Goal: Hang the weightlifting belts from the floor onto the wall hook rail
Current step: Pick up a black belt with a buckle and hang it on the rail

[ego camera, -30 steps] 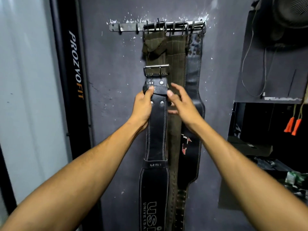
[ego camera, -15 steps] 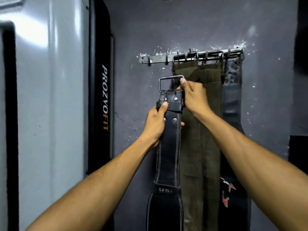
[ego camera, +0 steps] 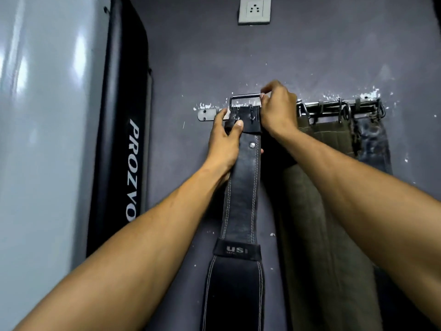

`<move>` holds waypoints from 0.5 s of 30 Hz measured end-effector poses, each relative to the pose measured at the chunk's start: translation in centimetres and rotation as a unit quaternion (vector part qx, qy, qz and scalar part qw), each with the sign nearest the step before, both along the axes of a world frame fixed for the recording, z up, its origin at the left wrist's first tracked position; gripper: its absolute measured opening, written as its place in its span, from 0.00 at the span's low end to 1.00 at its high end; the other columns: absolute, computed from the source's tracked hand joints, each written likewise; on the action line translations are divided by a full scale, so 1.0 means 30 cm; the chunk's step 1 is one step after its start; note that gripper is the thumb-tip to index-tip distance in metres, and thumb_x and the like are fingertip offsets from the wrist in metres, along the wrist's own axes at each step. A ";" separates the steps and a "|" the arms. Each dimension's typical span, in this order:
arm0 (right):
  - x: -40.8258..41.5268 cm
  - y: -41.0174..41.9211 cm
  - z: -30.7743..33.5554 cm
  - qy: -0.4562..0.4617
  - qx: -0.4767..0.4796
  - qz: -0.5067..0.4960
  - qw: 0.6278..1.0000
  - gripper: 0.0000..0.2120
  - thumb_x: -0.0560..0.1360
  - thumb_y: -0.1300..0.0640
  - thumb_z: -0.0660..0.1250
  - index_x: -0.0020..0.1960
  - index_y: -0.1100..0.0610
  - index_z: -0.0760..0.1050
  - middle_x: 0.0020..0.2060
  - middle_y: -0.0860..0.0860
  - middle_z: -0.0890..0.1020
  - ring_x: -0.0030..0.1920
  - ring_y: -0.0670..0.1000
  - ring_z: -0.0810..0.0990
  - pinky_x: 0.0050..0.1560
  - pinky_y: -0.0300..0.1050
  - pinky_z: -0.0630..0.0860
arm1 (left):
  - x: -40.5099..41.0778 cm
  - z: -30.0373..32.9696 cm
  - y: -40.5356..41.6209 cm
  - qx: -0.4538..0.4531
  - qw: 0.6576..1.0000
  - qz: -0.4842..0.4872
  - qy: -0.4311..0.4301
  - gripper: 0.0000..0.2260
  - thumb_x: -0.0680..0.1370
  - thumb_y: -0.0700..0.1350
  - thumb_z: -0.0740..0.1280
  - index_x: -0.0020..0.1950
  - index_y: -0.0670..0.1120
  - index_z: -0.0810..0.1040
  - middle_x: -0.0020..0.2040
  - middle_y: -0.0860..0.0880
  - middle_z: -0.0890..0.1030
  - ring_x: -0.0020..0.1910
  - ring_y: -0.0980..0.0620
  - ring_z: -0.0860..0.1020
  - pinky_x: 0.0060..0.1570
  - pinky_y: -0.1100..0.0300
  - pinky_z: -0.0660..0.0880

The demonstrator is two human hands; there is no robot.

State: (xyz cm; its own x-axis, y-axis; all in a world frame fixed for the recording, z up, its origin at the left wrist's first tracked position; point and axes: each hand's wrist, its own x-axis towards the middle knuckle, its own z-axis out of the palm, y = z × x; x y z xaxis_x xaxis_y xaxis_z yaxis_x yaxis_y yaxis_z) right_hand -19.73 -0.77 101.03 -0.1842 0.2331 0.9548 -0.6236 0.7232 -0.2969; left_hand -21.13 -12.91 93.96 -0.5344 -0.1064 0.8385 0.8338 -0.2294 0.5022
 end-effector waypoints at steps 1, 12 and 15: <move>-0.015 0.002 0.015 -0.010 0.005 -0.016 1.000 0.11 0.82 0.60 0.60 0.59 0.60 0.79 0.53 0.61 0.84 0.53 0.62 0.82 0.49 0.47 0.74 | -0.023 0.019 0.002 -0.003 1.000 0.002 -0.006 0.28 0.74 0.54 0.70 0.73 0.57 0.68 0.71 0.48 0.74 0.64 0.33 0.79 0.59 0.31 0.78; 0.013 -0.054 -0.157 -0.088 0.082 -0.095 0.988 0.13 0.82 0.57 0.62 0.63 0.63 0.74 0.58 0.67 0.82 0.61 0.71 0.78 0.59 0.56 0.76 | -0.145 -0.214 -0.041 -0.020 0.999 0.018 -0.033 0.15 0.83 0.42 0.66 0.69 0.47 0.68 0.63 0.44 0.79 0.60 0.48 0.78 0.70 0.44 0.74; 0.018 -0.056 -0.296 -0.048 0.035 -0.037 0.998 0.15 0.83 0.54 0.63 0.64 0.62 0.74 0.57 0.62 0.84 0.60 0.67 0.79 0.59 0.54 0.74 | -0.143 -0.316 -0.035 -0.076 0.996 0.000 -0.056 0.18 0.84 0.50 0.63 0.70 0.42 0.72 0.64 0.46 0.81 0.65 0.46 0.79 0.69 0.49 0.74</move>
